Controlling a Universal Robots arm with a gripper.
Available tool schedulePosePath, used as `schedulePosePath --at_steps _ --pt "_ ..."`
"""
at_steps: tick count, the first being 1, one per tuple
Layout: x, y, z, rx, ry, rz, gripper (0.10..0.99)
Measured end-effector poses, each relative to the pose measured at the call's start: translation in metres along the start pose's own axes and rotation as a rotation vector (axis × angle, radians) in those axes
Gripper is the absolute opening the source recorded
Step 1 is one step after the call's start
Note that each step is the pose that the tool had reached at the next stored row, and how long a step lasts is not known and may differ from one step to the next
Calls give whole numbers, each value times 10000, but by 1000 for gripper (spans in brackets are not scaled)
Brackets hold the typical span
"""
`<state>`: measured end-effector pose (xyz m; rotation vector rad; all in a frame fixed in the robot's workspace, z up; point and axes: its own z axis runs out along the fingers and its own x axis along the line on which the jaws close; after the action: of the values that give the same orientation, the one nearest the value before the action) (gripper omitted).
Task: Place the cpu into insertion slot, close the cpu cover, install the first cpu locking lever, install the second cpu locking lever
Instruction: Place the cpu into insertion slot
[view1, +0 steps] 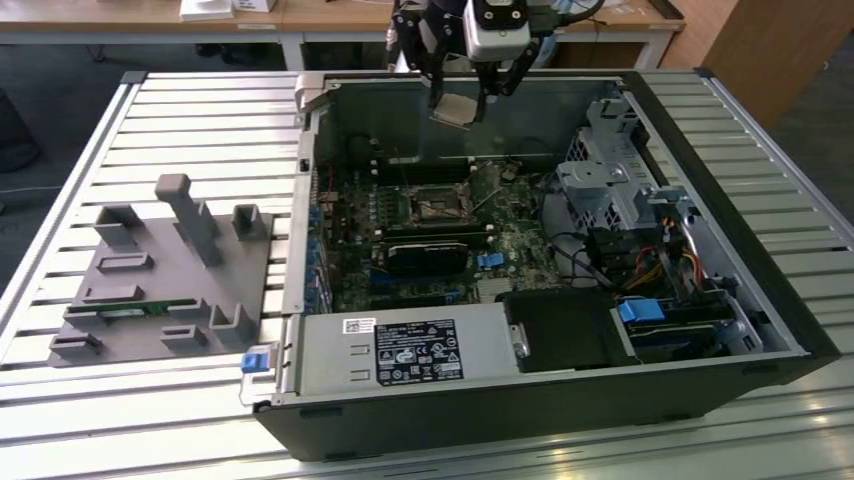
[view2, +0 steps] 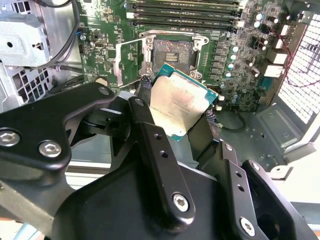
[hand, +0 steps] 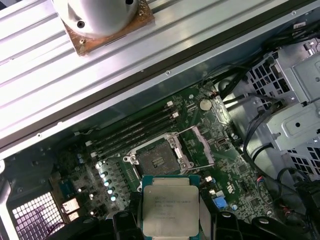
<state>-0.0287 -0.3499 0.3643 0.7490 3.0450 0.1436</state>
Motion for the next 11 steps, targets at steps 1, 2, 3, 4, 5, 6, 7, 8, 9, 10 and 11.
schedulePosePath --at_steps 1,2,3,4,5,6,7,8,9,10,11 --pt "0 0 0 0 -2 21 541" --pt "0 0 0 0 -4 42 541" --pt "0 0 0 -1 -6 63 541" --pt "0 0 0 -1 -8 83 541" --pt "0 0 0 -1 -9 103 541" --pt "0 0 0 -2 -12 124 541" --pt "0 0 0 -3 -13 145 541" --pt "0 0 0 -2 -15 164 541" --pt "0 0 0 -3 -17 184 541" --pt "0 0 0 -4 -18 203 541" --pt "0 0 0 -4 -20 222 541"
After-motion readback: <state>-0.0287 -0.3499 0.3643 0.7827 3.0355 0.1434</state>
